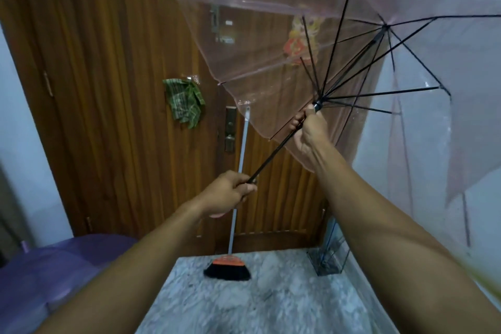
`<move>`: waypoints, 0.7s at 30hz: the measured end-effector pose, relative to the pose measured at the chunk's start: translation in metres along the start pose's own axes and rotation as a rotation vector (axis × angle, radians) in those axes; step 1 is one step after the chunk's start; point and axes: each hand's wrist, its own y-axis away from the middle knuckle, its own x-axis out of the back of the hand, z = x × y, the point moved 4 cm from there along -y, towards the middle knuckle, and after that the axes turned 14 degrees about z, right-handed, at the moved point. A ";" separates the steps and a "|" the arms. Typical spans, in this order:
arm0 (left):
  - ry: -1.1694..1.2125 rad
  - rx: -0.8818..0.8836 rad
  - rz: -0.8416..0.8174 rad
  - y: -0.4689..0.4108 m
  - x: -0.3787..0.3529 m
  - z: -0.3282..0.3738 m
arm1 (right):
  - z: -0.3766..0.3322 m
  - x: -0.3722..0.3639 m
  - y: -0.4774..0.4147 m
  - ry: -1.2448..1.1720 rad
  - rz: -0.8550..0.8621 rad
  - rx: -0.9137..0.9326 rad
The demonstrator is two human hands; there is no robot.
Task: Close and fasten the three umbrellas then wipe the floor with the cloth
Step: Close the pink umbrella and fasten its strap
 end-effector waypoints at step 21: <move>0.030 -0.092 0.293 -0.026 -0.031 0.068 | 0.055 0.049 0.043 0.438 -0.105 -0.051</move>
